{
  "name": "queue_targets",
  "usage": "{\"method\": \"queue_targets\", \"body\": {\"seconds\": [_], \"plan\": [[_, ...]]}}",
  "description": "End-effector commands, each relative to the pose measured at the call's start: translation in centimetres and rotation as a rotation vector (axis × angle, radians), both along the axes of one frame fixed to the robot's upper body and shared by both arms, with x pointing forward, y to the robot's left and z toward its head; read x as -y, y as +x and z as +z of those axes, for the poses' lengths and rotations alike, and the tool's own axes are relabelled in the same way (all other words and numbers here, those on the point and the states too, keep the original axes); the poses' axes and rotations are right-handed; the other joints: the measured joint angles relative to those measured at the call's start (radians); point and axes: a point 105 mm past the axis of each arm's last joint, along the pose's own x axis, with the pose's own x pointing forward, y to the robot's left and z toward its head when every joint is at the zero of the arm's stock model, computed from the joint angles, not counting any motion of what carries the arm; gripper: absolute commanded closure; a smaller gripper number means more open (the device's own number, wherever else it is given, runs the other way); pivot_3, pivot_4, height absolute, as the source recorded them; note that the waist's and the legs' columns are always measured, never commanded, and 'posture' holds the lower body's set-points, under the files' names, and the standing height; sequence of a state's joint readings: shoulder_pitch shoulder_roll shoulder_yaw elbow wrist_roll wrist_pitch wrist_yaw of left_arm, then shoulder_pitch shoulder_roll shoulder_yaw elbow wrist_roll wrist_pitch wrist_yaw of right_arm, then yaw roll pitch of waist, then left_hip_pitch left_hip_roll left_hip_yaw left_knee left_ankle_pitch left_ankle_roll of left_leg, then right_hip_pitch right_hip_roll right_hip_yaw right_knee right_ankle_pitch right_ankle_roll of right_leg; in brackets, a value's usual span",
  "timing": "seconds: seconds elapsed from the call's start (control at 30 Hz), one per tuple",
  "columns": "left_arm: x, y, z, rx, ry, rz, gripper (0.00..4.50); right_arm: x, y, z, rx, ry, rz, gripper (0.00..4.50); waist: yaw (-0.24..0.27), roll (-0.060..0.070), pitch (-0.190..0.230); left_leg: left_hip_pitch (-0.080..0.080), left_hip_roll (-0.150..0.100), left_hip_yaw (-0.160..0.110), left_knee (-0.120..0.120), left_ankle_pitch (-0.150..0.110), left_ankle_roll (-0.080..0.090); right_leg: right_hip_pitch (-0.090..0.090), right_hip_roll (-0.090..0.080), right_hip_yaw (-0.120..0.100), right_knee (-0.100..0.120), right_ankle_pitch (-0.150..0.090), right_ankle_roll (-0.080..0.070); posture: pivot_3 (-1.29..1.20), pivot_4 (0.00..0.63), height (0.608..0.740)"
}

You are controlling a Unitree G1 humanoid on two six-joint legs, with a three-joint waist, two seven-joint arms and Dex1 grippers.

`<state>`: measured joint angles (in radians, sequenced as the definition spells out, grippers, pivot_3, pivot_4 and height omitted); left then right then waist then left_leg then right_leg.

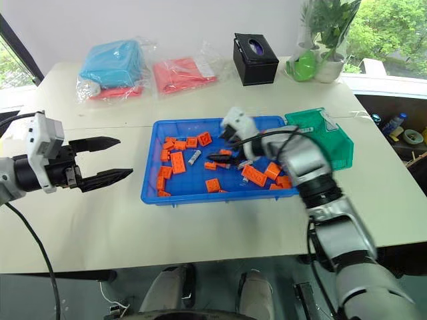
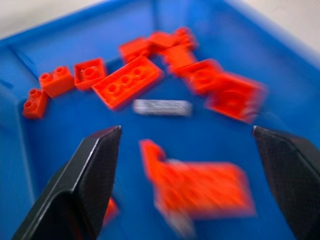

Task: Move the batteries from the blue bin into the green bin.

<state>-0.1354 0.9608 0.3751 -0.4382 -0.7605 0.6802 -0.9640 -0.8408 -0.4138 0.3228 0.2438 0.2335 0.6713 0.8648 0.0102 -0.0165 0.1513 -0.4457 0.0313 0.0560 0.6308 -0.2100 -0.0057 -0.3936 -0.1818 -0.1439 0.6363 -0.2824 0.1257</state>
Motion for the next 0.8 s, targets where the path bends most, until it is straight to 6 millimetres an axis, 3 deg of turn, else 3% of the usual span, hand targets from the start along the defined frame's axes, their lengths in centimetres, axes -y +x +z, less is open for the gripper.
{"method": "queue_targets", "body": {"seconds": [0.03,0.13,0.33,0.57,0.8], "plan": [[0.8,-0.7,0.6,0.030,0.000,-0.027,0.00,-1.0,0.9,0.4,0.032,-0.011,-0.035,0.20,0.001,0.000,0.000,0.000,0.000,0.000,0.000,0.000,-0.001,0.000,0.000,0.000,0.000,0.001,0.000,0.00,0.150,0.651],[1.0,-1.0,0.6,0.030,-0.005,-0.023,0.00,-2.4,1.2,-1.2,-0.001,-0.026,-0.047,0.20,0.001,0.000,0.000,0.001,0.002,-0.001,0.002,0.000,-0.005,0.000,0.003,0.000,-0.001,0.002,-0.005,0.00,0.150,0.651],[1.2,-1.2,0.7,0.032,-0.013,-0.022,0.00,-3.8,2.0,-2.0,0.011,-0.034,-0.067,0.20,0.000,0.000,0.000,0.001,0.011,-0.003,0.001,0.002,-0.008,-0.003,0.015,0.002,-0.002,0.004,-0.012,0.00,0.150,0.651],[1.5,-1.1,0.8,0.035,-0.014,-0.031,0.00,-4.8,3.0,-2.6,0.040,-0.047,-0.071,0.20,-0.009,0.000,0.000,0.001,0.015,0.002,0.001,0.003,-0.009,-0.009,0.017,0.002,0.005,0.005,-0.010,0.00,0.150,0.651],[1.3,-0.4,1.1,0.053,-0.014,-0.020,0.00,-6.4,2.3,-2.5,0.016,-0.003,-0.026,0.20,-0.008,-0.001,-0.001,0.001,0.017,0.003,0.002,0.002,-0.012,-0.012,0.017,0.002,0.010,0.004,-0.012,0.00,0.150,0.651]]}}
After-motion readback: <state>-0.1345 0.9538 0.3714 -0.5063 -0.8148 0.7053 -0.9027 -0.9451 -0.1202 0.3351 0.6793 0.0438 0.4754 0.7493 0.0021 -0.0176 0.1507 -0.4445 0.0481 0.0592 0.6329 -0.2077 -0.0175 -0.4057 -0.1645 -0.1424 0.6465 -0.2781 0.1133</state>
